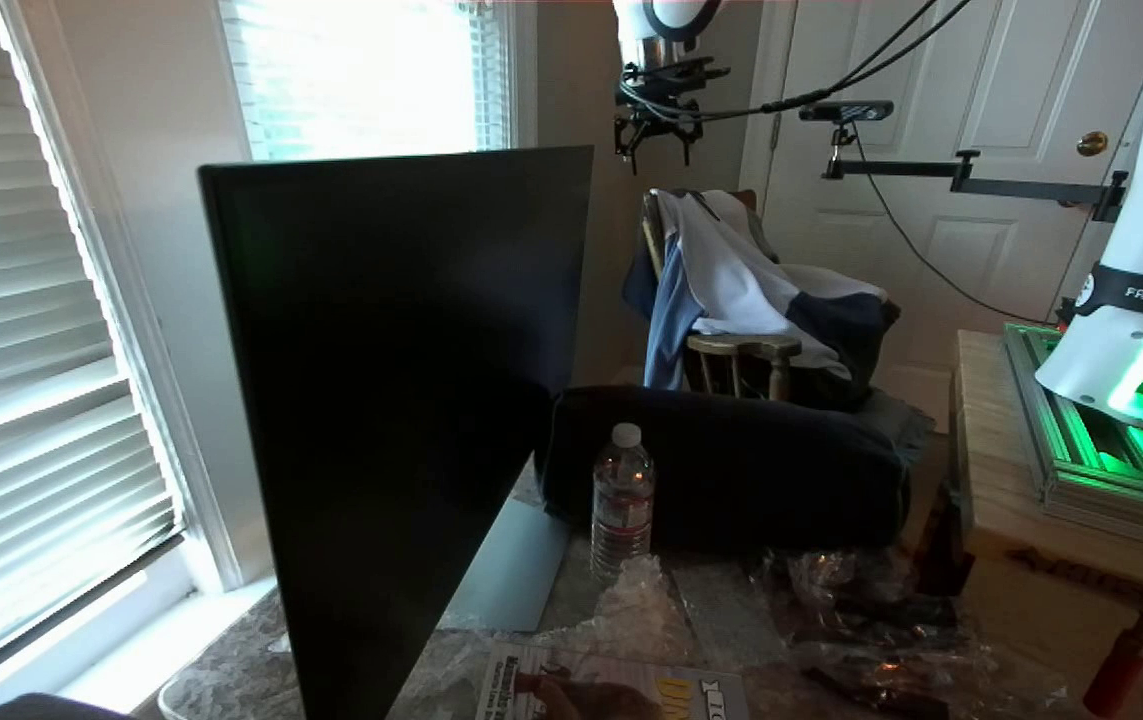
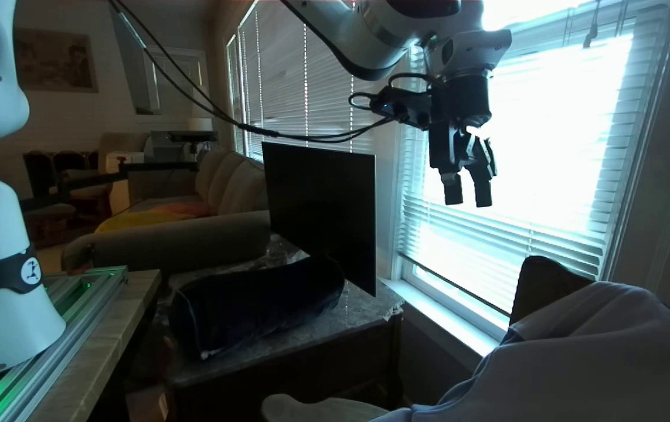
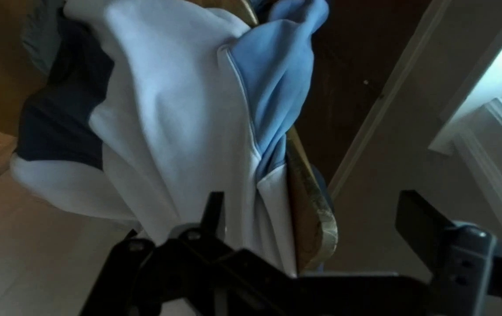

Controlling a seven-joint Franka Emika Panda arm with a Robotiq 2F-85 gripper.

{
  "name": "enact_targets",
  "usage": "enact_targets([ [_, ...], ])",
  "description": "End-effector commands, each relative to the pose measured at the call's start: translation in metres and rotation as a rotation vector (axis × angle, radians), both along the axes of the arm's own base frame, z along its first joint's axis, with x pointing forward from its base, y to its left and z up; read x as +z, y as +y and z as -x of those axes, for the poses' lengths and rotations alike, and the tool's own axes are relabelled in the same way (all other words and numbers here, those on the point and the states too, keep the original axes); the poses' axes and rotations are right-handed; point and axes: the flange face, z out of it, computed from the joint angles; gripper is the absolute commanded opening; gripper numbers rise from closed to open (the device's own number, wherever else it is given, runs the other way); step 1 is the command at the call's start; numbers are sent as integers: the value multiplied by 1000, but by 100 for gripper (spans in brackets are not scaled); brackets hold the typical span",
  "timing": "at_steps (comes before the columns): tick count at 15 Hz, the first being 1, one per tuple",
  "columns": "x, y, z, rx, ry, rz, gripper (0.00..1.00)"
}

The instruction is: Remove the hoodie from the backrest of the chair and place it on the seat of the chair.

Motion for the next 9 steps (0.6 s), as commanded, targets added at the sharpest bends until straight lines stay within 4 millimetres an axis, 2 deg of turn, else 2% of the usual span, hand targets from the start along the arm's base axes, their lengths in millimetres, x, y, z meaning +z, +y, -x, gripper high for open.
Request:
enact_targets([
  [1, -12, -14, -11, -57, 68, 56, 100],
  [9, -30, -51, -33, -106, 84, 78, 100],
])
